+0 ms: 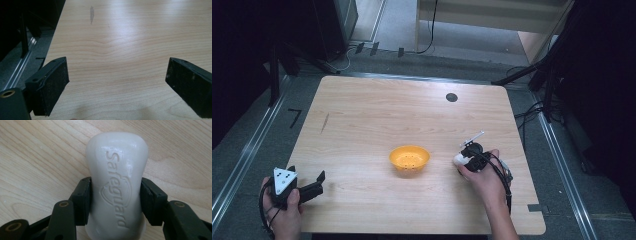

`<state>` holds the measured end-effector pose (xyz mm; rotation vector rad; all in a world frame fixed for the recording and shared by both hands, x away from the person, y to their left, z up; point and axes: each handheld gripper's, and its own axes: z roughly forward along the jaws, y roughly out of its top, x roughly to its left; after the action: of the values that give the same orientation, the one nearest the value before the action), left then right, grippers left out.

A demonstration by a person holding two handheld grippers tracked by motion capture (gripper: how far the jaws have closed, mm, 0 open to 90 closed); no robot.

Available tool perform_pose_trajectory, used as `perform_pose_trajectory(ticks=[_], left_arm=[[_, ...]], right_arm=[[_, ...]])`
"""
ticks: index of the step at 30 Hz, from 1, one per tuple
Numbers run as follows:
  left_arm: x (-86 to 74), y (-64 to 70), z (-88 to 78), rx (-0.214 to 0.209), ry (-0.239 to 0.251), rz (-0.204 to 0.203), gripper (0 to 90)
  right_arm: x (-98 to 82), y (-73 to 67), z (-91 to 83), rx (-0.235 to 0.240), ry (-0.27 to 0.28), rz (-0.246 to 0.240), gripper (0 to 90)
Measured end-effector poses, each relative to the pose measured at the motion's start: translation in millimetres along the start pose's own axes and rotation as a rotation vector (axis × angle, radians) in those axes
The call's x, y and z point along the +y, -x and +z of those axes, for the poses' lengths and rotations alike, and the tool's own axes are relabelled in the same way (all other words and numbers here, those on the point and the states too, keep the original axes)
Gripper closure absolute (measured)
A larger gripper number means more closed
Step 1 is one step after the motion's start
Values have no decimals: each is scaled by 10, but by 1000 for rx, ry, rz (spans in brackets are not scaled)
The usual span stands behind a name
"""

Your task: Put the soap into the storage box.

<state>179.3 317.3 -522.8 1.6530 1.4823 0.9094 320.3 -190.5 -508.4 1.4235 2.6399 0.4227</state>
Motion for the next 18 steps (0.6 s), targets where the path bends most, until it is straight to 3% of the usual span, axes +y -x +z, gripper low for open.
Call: perform_pose_trajectory(ticks=[7, 16, 18], left_arm=[[3, -1, 3, -1, -6, 2, 54], [4, 3, 7, 3, -9, 7, 54], [4, 3, 8, 3, -8, 7, 54]], right_arm=[[-24, 56, -12, 44, 19, -35, 499], [-46, 69, -64, 19, 31, -81, 508], [-49, 82, -87, 35, 42, -84, 509]])
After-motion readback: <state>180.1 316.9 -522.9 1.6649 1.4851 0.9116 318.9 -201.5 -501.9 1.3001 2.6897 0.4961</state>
